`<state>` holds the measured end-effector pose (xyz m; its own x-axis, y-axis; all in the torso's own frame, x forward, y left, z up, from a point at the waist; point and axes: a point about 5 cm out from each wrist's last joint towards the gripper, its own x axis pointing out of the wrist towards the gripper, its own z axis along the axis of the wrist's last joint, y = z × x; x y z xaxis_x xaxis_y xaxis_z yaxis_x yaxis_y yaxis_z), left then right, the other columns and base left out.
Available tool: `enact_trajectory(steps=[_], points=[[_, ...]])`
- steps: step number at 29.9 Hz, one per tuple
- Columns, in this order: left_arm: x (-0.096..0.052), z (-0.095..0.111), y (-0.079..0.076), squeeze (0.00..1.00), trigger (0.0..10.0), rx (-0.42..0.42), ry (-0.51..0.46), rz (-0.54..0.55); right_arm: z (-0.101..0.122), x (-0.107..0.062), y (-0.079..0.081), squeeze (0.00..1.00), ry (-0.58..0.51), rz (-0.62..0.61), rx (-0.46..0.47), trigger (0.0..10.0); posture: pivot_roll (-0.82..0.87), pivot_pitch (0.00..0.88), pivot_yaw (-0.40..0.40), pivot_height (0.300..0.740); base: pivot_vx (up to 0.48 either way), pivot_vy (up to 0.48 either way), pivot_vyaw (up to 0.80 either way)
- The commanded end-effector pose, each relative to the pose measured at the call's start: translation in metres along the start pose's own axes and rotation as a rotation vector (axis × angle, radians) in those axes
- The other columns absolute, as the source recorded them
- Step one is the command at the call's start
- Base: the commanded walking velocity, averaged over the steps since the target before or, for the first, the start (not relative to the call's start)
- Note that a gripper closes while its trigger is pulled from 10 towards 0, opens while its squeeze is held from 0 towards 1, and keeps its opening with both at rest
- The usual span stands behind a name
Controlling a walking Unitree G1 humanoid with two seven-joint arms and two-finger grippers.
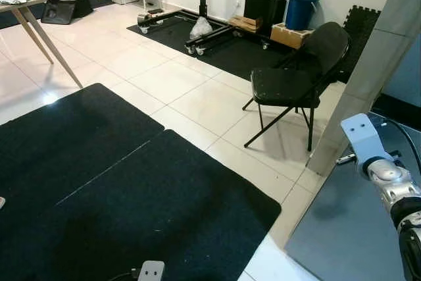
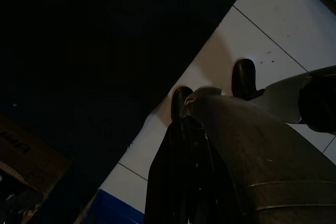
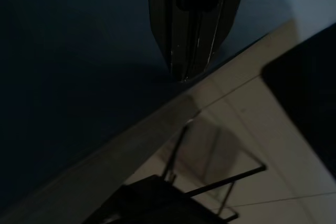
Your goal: Restocking fridge
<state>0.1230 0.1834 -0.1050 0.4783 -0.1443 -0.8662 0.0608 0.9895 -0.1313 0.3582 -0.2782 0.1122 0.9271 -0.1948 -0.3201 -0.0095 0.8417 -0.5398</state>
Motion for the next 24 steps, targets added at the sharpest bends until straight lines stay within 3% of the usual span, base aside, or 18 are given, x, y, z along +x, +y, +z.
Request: enact_trajectory(steps=[1,9,13,14,15,16,17,18,21,23,24], points=[[-0.001,-0.012,-0.004,0.00,10.0,-0.008,0.041,-0.010,0.009,0.000,-0.020,0.00,-0.019,-0.108,-0.010,10.0,0.01,0.000,-0.079,0.740,0.000,0.000,0.00],[-0.001,-0.012,-0.004,0.00,10.0,-0.012,0.040,-0.009,0.020,0.001,-0.027,0.00,-0.058,-0.182,0.033,10.0,0.01,0.000,-0.083,0.740,0.000,0.000,0.00],[-0.001,-0.012,-0.005,0.00,10.0,-0.015,0.041,-0.009,0.009,0.002,0.002,0.00,-0.022,0.010,0.152,10.0,0.01,0.000,-0.086,0.740,0.000,0.000,0.00],[-0.001,-0.012,-0.005,0.00,10.0,-0.015,0.041,-0.009,0.009,0.002,0.002,0.00,-0.022,0.010,0.152,10.0,0.01,0.000,-0.086,0.740,0.000,0.000,0.00],[-0.001,-0.012,-0.005,0.00,10.0,-0.017,0.041,-0.009,0.000,0.001,0.014,0.00,0.009,0.068,0.175,10.0,0.01,0.000,-0.089,0.740,0.000,0.000,0.00],[-0.001,-0.012,-0.005,0.00,10.0,-0.017,0.041,-0.009,0.000,0.001,0.014,0.00,0.009,0.068,0.175,10.0,0.01,0.000,-0.089,0.740,0.000,0.000,0.00],[-0.001,-0.012,-0.006,0.00,10.0,-0.020,0.041,-0.011,-0.020,-0.004,0.035,0.00,0.072,0.154,0.230,10.0,0.01,0.000,-0.091,0.740,0.000,0.000,0.00],[-0.001,-0.012,-0.006,0.00,10.0,-0.020,0.041,-0.011,-0.020,-0.004,0.035,0.00,0.072,0.154,0.230,10.0,0.01,0.000,-0.091,0.740,0.000,0.000,0.00],[0.000,-0.011,-0.008,0.00,10.0,-0.026,0.037,-0.011,-0.059,-0.016,0.056,0.00,0.199,0.179,0.255,10.0,0.01,0.000,-0.098,0.740,0.000,0.000,0.00],[0.000,-0.010,-0.008,0.00,10.0,-0.028,0.036,-0.011,-0.068,-0.020,0.059,0.00,0.228,0.177,0.245,10.0,0.01,0.000,-0.098,0.740,0.000,0.000,0.00],[0.001,-0.009,-0.009,0.00,10.0,-0.028,0.033,-0.011,-0.085,-0.027,0.064,0.00,0.285,0.181,0.244,10.0,0.01,0.000,-0.099,0.740,0.000,0.000,0.00]])
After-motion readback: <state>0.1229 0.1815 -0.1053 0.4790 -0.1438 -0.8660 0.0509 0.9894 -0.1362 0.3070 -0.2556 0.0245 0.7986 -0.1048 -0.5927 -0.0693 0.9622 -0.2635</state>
